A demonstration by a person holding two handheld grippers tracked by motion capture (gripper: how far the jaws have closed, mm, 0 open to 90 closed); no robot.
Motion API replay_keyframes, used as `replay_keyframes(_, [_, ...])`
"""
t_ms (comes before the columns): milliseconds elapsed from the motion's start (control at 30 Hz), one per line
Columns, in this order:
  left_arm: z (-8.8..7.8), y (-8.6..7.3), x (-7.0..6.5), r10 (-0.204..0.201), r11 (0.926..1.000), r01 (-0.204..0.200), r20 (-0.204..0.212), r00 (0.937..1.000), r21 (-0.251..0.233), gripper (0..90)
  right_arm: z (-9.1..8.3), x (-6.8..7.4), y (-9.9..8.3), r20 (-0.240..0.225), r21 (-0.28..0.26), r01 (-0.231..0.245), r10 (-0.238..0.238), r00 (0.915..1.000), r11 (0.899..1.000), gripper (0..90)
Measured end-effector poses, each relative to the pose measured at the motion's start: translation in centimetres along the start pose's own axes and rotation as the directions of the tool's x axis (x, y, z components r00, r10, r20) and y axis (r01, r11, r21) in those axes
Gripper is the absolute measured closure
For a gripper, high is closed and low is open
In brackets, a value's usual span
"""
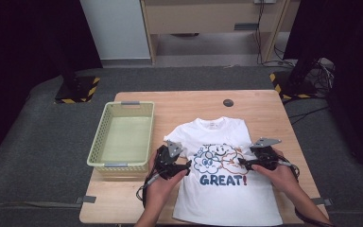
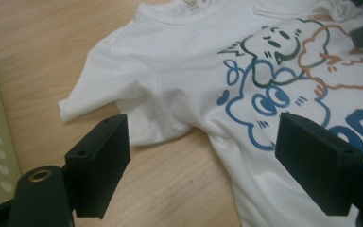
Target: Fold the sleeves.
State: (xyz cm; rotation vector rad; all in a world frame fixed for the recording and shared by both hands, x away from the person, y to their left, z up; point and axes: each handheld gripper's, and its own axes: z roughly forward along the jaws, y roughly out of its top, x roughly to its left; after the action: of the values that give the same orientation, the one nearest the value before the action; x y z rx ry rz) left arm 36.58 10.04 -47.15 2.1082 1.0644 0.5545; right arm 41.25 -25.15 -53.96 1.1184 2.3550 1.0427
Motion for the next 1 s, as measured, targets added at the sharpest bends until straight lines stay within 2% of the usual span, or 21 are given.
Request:
replay_keyframes(167, [1.2, 1.0, 0.5, -0.012, 0.9999, 0.012, -0.005, 0.9999, 0.006, 20.2, 0.2, 0.3, -0.3, 0.014, -0.018, 0.022, -0.022, 0.9997, 1.000, 23.8])
replay_keyframes(300, [2.4, 1.7, 0.7, -0.025, 0.9996, 0.025, -0.006, 0.9997, 0.010, 21.6, 0.0, 0.1, -0.7, 0.027, -0.036, 0.009, -0.008, 0.9996, 0.999, 23.8])
replay_keyframes(433, [3.7, 2.4, 0.7, -0.030, 0.9994, 0.031, -0.007, 0.9995, 0.016, 25.1, -0.4, -0.5, -1.1, 0.042, -0.036, -0.002, 0.004, 0.9991, 0.999, 24.0])
replay_keyframes(533, [4.9, 2.9, 0.9, -0.053, 0.9986, 0.053, -0.016, 0.9985, 0.004, 28.1, -0.7, -1.2, -1.3, 0.040, -0.036, -0.002, 0.004, 0.9992, 0.999, 24.0])
replay_keyframes(667, [6.4, 3.7, 2.0, -0.096, 0.9954, 0.096, -0.035, 0.9948, 0.004, 31.4, -1.0, -2.2, -1.6, 0.035, -0.036, 0.003, -0.001, 0.9994, 0.999, 24.2])
replay_keyframes(800, [7.4, 4.4, 3.3, -0.105, 0.9941, 0.107, -0.075, 0.9916, 0.016, 35.5, -1.2, -3.0, -1.7, 0.028, -0.036, 0.007, -0.006, 0.9996, 0.999, 24.5])
replay_keyframes(867, [7.9, 4.6, 3.9, -0.120, 0.9923, 0.122, -0.082, 0.9894, 0.020, 37.2, -1.2, -3.2, -1.8, 0.022, -0.037, 0.012, -0.012, 0.9997, 0.999, 24.7])
replay_keyframes(1000, [9.1, 4.8, 4.8, -0.122, 0.9911, 0.127, -0.111, 0.9864, 0.041, 40.1, -1.3, -3.5, -1.9, 0.011, -0.037, 0.020, -0.019, 0.9998, 0.999, 25.1])
